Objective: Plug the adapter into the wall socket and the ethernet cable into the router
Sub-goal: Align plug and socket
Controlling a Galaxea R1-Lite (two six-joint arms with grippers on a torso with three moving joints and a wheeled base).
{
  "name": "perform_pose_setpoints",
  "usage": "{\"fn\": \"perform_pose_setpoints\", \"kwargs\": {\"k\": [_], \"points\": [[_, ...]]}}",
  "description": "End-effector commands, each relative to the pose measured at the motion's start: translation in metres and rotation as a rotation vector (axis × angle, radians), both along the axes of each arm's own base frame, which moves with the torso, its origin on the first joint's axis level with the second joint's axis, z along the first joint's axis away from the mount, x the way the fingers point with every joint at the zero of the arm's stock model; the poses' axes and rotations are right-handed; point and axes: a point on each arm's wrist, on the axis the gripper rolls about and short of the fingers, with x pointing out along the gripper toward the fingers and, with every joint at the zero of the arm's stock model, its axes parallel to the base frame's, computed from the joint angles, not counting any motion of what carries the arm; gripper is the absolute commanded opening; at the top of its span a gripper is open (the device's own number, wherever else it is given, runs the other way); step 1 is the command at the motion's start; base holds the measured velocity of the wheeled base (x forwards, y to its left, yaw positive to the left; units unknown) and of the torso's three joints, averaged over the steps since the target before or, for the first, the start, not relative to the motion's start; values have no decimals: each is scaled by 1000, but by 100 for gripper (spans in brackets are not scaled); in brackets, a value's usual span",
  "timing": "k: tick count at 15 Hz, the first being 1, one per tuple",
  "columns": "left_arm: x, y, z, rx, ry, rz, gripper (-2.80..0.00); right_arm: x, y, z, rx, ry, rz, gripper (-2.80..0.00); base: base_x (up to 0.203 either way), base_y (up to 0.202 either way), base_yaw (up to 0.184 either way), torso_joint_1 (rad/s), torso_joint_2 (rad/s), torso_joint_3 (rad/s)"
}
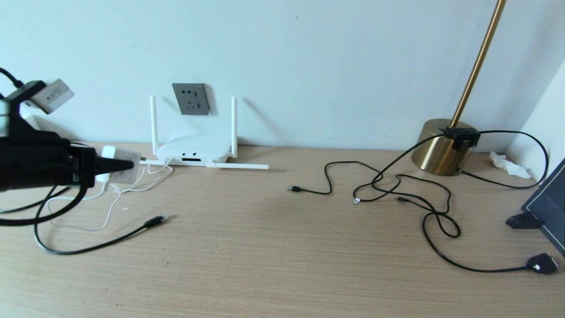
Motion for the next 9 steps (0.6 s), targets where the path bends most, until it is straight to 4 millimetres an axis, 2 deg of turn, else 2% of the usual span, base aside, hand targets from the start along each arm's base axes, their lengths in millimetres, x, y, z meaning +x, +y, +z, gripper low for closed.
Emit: {"fn": "perform_pose_setpoints", "kwargs": {"k": [1, 2, 4, 9], "points": [[-38, -4, 0, -14, -87, 21, -280, 1, 0, -3, 0, 10, 1, 0, 0, 0, 0, 0, 0, 0], [-51, -6, -7, -21, -91, 18, -280, 1, 0, -3, 1, 10, 0, 0, 0, 0, 0, 0, 0, 0], [-63, -16, -22, -56, -73, -26, -280, 1, 0, -3, 1, 10, 0, 0, 0, 0, 0, 0, 0, 0], [-65, -16, -24, -107, -110, 27, -280, 1, 0, -3, 0, 12, 1, 0, 0, 0, 0, 0, 0, 0]]}}
